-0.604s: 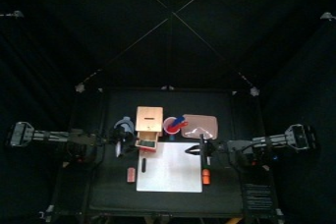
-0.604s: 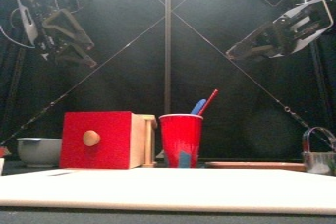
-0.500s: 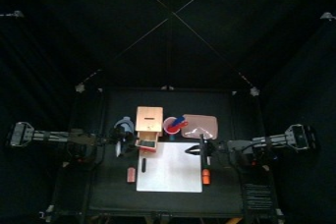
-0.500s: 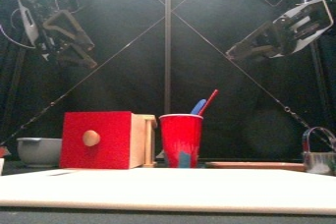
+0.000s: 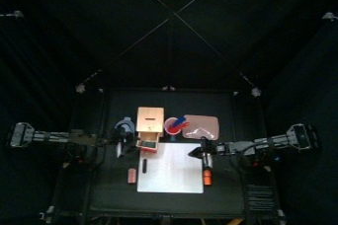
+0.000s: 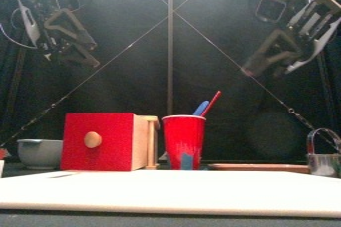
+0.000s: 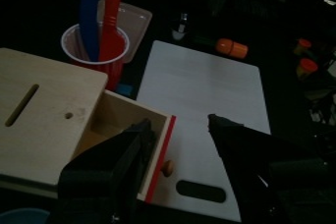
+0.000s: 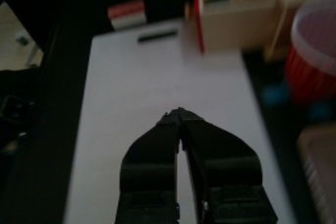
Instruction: Put carrot into open drawer
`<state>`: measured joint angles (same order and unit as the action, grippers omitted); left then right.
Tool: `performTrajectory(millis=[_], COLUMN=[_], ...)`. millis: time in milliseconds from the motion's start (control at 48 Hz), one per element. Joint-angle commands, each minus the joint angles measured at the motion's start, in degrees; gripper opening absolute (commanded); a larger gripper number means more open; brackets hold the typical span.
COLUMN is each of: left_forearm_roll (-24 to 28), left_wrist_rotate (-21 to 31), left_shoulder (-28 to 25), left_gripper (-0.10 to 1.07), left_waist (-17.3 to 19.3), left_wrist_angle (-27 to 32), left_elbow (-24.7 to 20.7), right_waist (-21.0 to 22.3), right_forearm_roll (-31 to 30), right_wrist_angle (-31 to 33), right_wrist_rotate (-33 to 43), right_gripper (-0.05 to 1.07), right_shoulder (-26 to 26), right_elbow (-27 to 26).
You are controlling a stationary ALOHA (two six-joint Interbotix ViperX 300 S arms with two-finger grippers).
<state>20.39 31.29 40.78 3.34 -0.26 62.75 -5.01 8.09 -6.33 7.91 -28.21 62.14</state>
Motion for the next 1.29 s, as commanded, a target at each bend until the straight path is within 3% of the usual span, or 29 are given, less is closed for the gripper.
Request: performTrajectory(millis=[0,167,312,458,562,917,1271], left_forearm_roll=[0.79,0.97,1.05,1.93,2.02,2.99,5.45], left_wrist_rotate=[-0.18,-0.44,-0.53,-1.05,-1.05,-1.41,-3.34], left_shoulder=[-0.09,-0.09,-0.09,-0.09,-0.09,-0.09,-0.09], left_gripper=[0.86,0.86,0.86,0.86,0.86,0.86,0.86], left_waist=[0.18,0.26,0.26,0.26,0.26,1.41,1.23], left_wrist_angle=[-0.53,-0.53,-0.53,-0.53,-0.53,-0.53,-4.39], left_elbow=[-0.88,-0.88,-0.79,-0.70,-0.70,-0.44,0.35], right_waist=[-1.32,-2.90,-3.87,-4.31,-4.48,-11.60,-16.35], right_forearm_roll=[7.91,16.52,16.61,13.62,11.95,-1.05,-8.53], right_wrist_angle=[9.49,23.38,30.23,41.04,45.26,43.77,37.53], right_wrist_rotate=[1.76,8.35,17.05,29.09,39.90,69.43,84.90], right_gripper=[0.34,0.63,0.80,0.86,0.86,0.86,0.86], right_shoulder=[-1.14,-1.14,-1.14,-0.88,-0.26,2.02,6.50], right_elbow=[-1.05,-2.37,-3.69,-4.83,-4.66,-4.39,-4.31])
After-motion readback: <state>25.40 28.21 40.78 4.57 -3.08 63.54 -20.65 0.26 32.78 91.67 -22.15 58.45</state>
